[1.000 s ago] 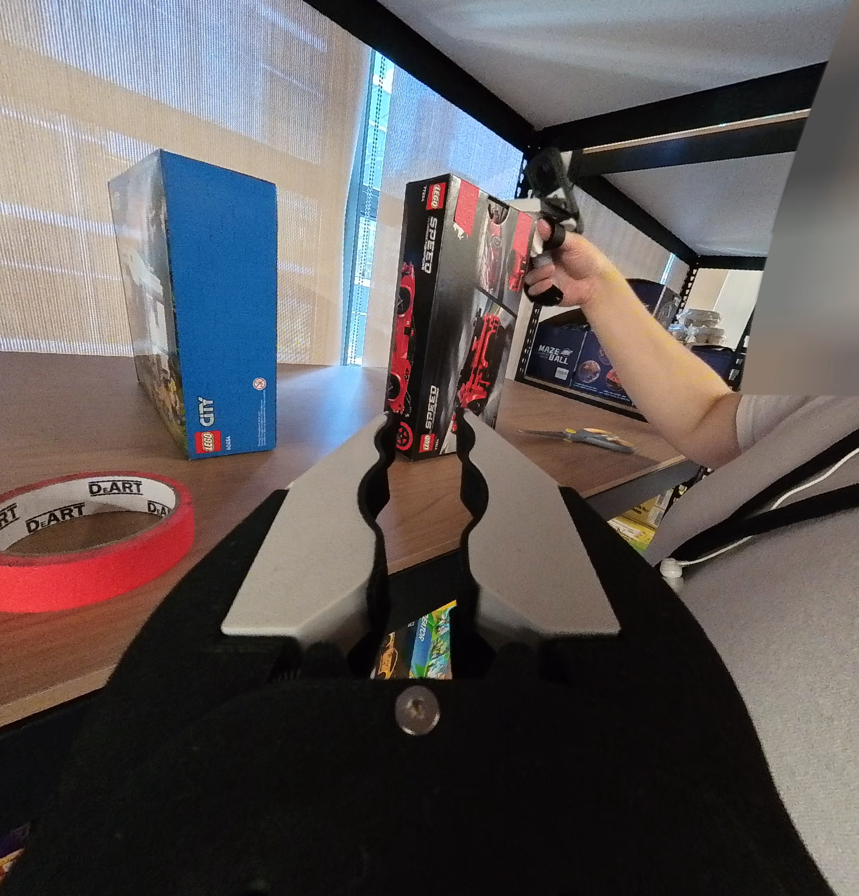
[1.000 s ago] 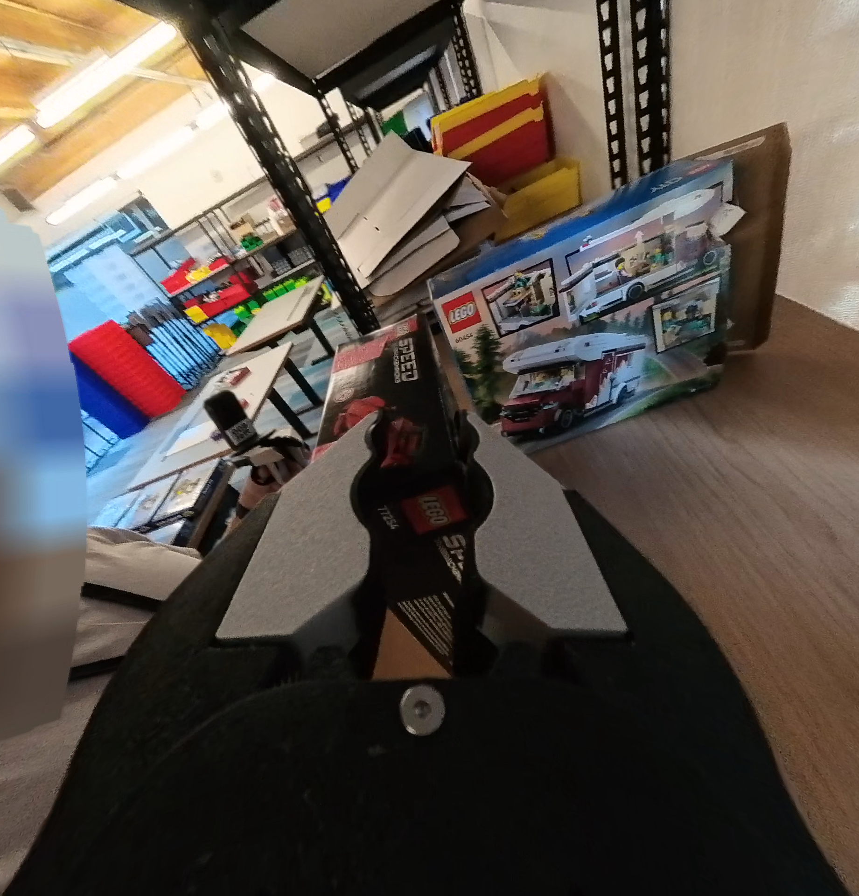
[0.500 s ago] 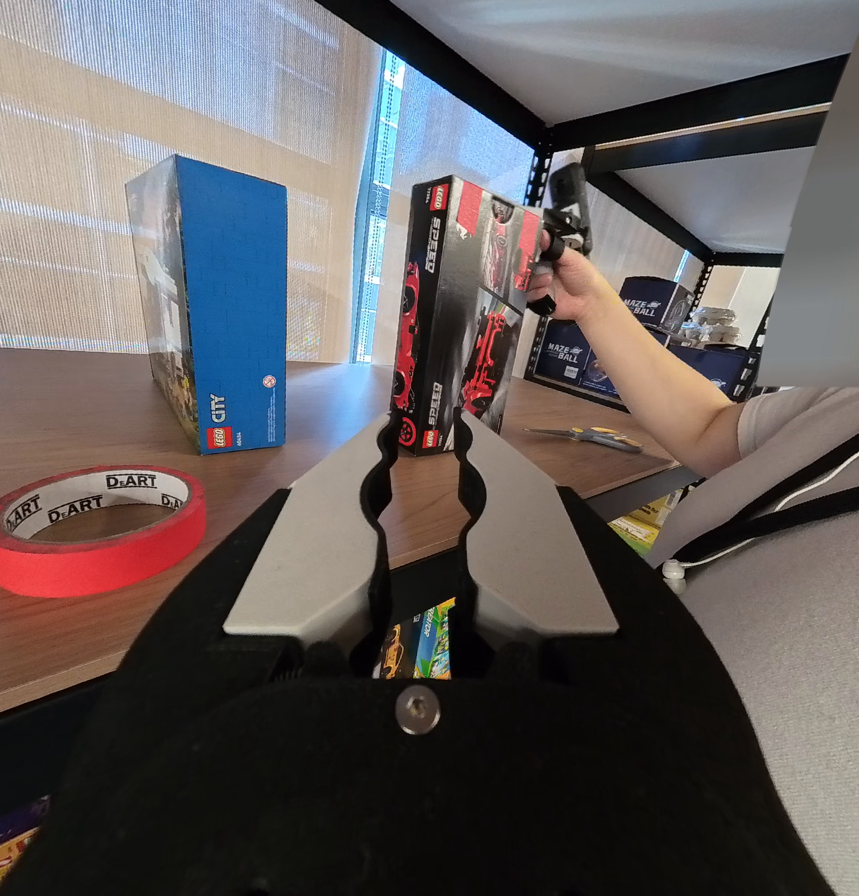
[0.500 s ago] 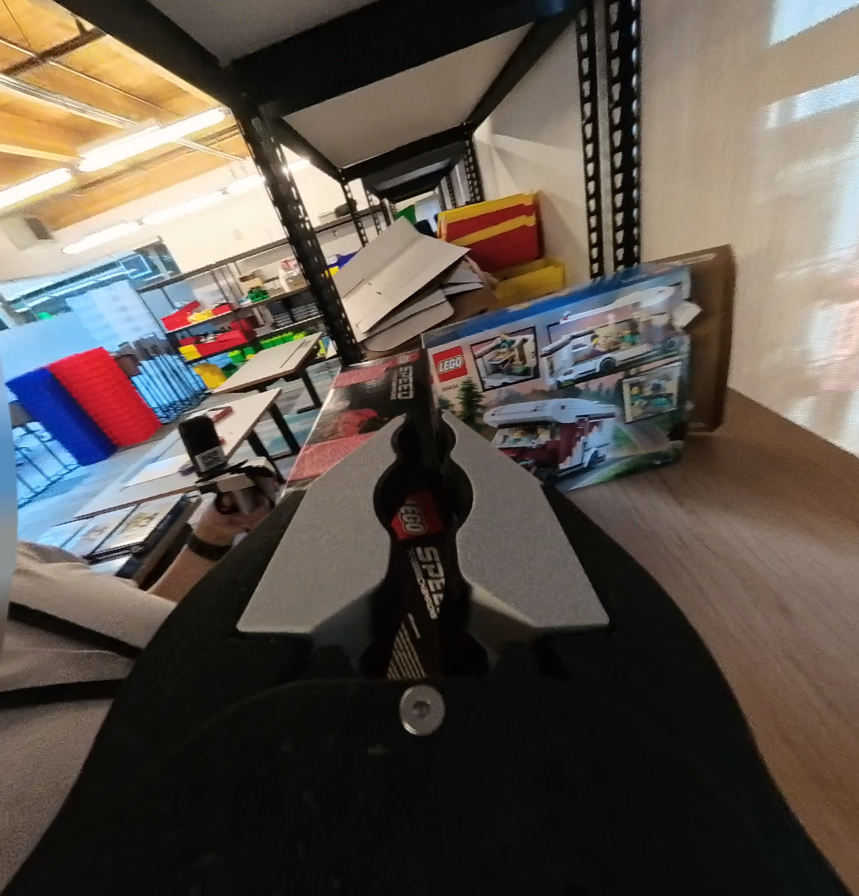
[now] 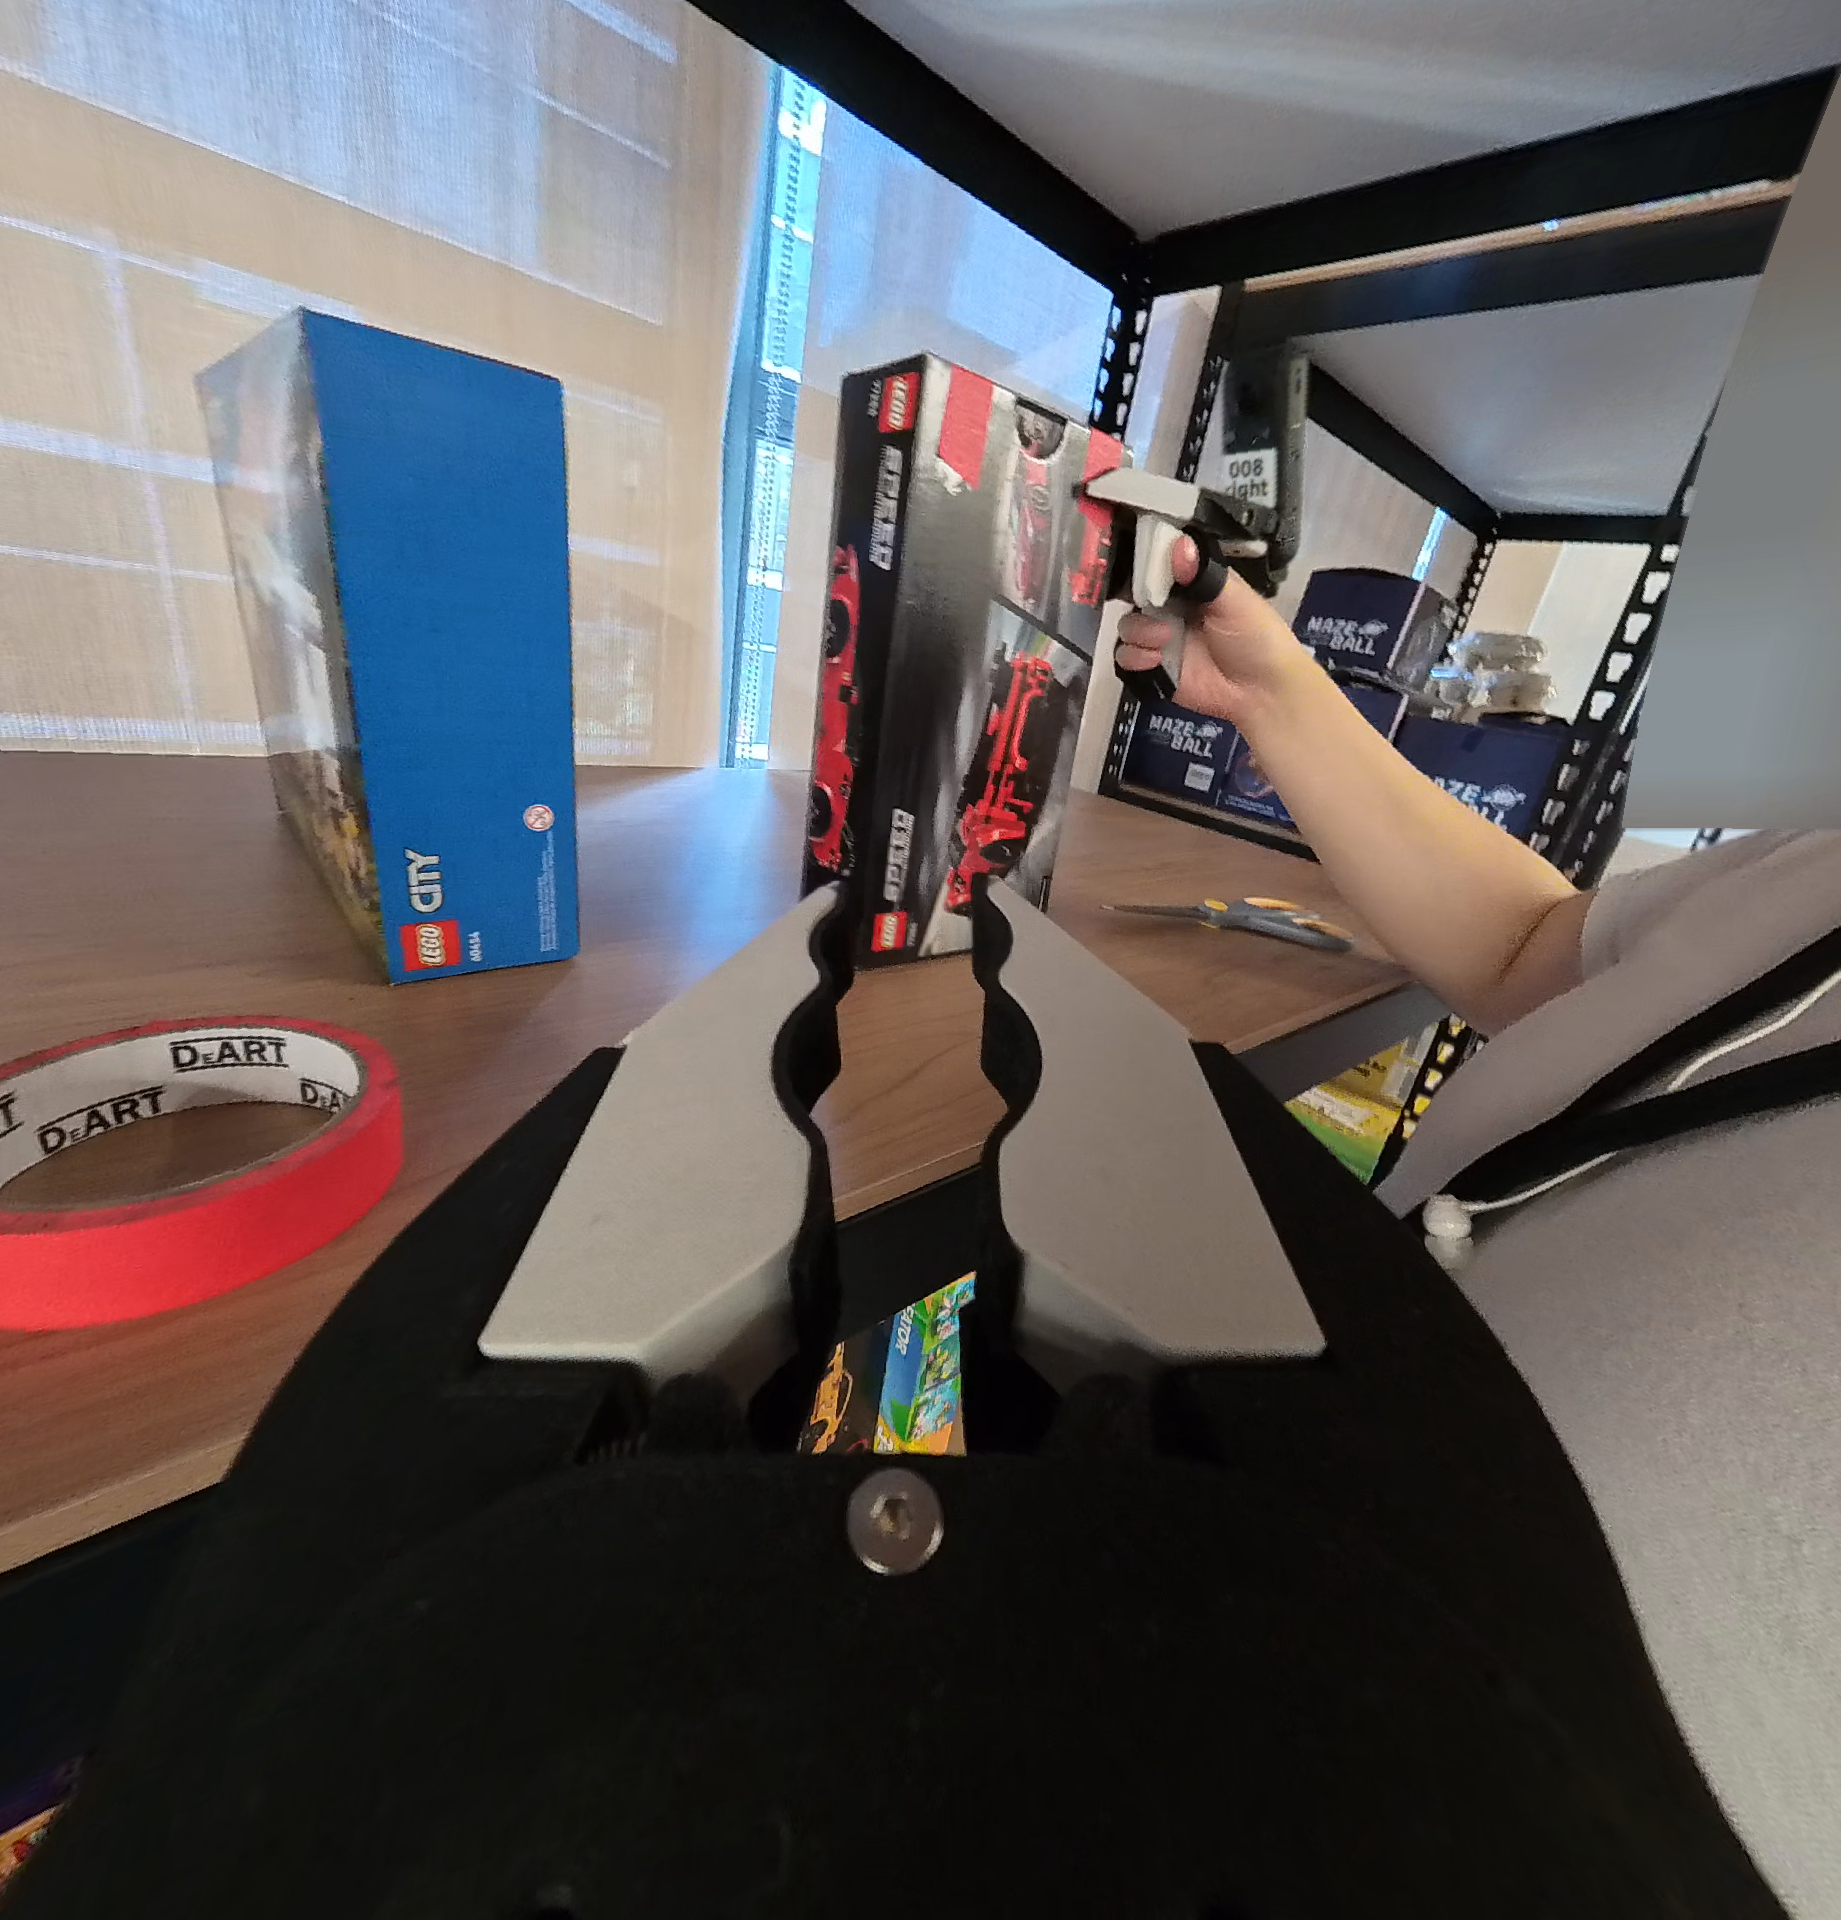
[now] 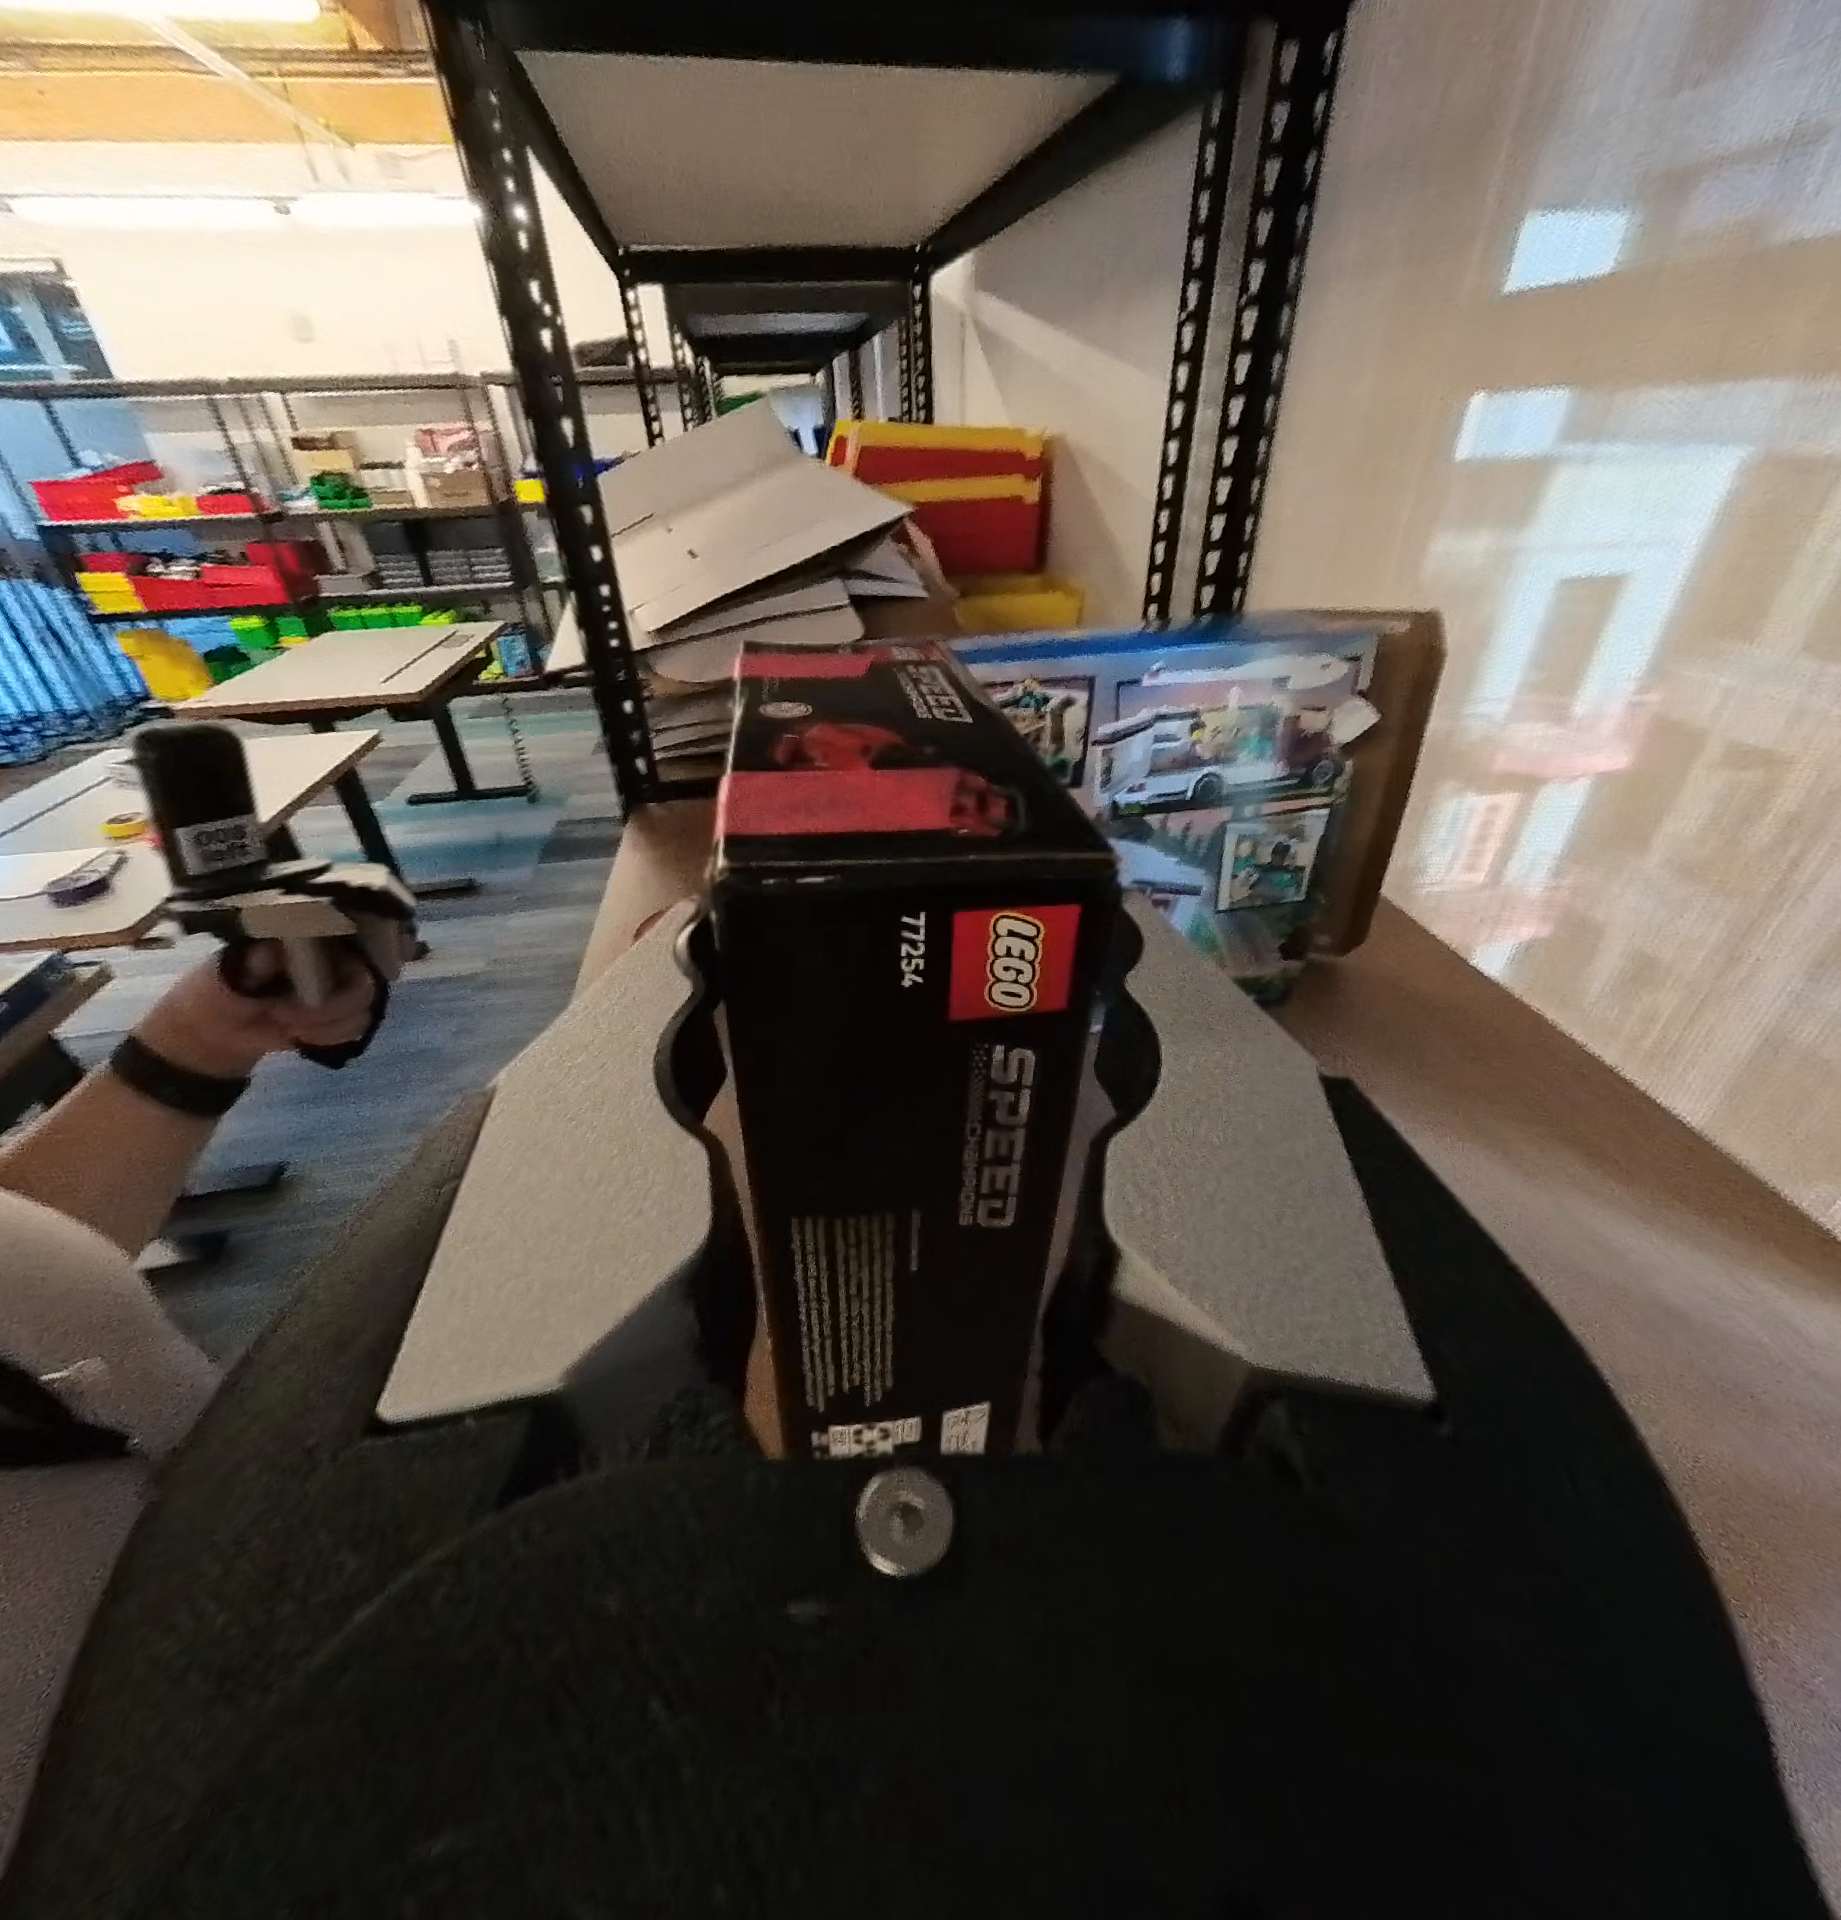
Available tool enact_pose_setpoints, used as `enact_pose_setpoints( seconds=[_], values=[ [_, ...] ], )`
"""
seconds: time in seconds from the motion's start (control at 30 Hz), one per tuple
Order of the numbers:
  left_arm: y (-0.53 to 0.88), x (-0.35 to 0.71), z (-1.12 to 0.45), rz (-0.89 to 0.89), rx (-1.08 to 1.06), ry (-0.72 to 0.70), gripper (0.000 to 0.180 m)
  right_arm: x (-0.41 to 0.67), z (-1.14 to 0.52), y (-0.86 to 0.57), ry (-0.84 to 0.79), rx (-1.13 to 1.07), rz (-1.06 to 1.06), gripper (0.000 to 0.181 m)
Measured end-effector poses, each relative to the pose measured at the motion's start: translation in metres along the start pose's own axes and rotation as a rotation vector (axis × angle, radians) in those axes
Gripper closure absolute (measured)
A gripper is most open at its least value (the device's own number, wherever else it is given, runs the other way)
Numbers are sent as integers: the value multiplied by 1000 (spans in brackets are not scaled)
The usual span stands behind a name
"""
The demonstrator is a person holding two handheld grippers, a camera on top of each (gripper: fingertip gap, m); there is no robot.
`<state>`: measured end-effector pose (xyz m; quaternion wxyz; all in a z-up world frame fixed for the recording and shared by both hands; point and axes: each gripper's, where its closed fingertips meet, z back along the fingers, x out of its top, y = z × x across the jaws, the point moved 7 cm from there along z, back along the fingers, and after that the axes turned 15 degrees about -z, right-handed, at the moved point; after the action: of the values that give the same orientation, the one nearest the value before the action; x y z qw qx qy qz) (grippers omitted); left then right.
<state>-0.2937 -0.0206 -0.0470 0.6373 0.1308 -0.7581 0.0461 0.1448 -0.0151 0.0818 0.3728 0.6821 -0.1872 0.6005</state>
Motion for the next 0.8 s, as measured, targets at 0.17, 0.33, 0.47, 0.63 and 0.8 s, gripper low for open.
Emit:
enact_pose_setpoints(
  seconds=[0.17, 0.33, 0.47, 0.63, 0.8],
  values=[
    [-1, 0, 4, 1, -8, 15, 160, -13, -6, 2, -21, -96, 99, 106],
    [0, 2, 15, 12, 0, 12, 160, -20, -8, -3, -8, -45, 14, 108],
    [-1, 0, 28, 11, 7, 18, 160, -25, -8, -10, 115, -137, 53, 35],
    [1, -5, 50, 31, 15, 9, 160, -53, -21, -16, 196, -63, -30, 67],
    [6, -9, 65, 63, 16, 0, 155, -64, -31, 0, 119, -42, -38, 98]
  ],
)
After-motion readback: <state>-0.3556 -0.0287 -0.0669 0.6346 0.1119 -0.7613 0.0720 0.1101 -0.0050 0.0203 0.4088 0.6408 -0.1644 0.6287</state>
